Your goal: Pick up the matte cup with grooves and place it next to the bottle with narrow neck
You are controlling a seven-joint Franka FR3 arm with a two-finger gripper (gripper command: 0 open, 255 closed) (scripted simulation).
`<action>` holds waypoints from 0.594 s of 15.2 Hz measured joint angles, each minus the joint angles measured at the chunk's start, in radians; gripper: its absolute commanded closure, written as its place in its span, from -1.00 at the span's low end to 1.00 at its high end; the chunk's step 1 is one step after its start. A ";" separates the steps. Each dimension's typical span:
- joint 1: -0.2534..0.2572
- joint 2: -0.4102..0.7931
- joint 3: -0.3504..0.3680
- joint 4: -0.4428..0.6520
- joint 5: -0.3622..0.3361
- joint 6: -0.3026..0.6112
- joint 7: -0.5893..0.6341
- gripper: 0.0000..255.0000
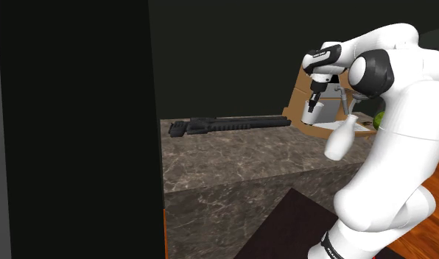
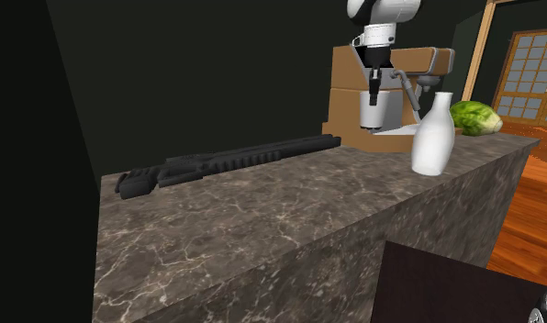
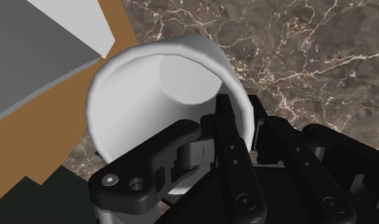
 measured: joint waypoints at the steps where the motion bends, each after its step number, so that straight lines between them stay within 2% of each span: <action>1: -0.001 0.002 0.000 -0.010 0.001 0.012 -0.001 1.00; 9: -0.002 0.025 0.003 -0.087 0.011 0.110 -0.002 1.00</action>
